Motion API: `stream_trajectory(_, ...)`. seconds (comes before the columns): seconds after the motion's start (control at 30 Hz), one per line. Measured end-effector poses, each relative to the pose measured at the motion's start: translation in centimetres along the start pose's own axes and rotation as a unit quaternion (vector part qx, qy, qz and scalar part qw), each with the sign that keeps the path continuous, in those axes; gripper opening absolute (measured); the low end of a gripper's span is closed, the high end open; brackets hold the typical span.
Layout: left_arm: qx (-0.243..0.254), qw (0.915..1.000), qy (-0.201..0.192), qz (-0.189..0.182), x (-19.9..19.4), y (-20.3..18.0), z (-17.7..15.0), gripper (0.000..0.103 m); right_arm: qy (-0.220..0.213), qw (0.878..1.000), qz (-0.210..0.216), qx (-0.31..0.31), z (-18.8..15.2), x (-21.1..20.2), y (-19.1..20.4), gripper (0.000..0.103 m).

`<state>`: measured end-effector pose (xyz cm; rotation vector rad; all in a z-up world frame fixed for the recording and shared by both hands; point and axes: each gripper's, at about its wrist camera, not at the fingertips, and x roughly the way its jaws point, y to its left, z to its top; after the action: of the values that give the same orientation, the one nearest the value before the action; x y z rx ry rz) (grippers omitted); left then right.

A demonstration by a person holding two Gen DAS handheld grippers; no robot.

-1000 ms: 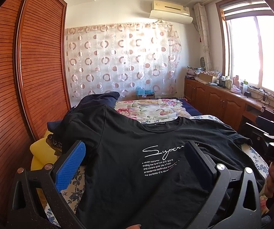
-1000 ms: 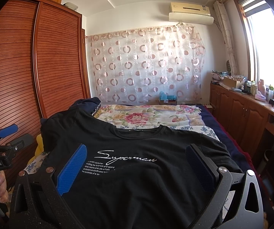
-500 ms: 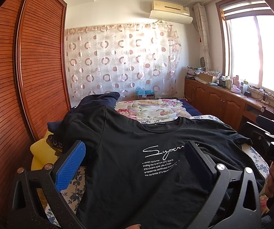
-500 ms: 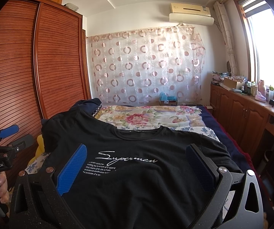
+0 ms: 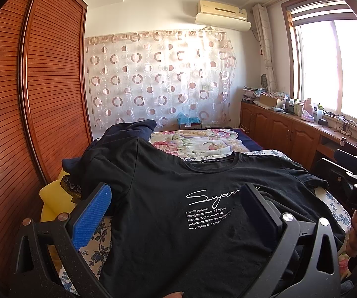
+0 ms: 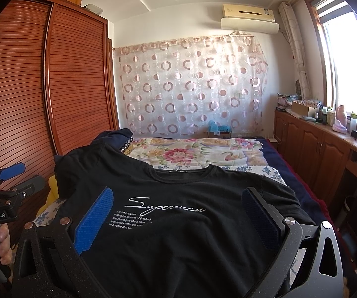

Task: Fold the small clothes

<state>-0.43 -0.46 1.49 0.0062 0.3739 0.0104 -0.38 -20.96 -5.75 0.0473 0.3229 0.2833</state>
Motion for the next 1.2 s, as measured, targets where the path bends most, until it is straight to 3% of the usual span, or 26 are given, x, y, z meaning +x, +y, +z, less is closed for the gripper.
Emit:
stream_trajectory(0.57,0.001,1.0,0.0,0.0,0.1,0.0,-0.2,0.103,0.001,1.0,0.002,-0.001,0.0,0.2,0.2,0.103)
stream_trajectory(0.9,-0.011,0.9995,0.031,-0.003,0.8,1.3,0.5,0.103,0.036,0.999,0.022,-0.009,-0.7,2.9,0.2,0.103)
stream_trajectory(1.2,-0.004,0.9972,0.07,0.025,4.2,4.8,-2.1,0.103,0.077,0.997,0.024,0.001,-0.9,6.8,-0.6,0.103)
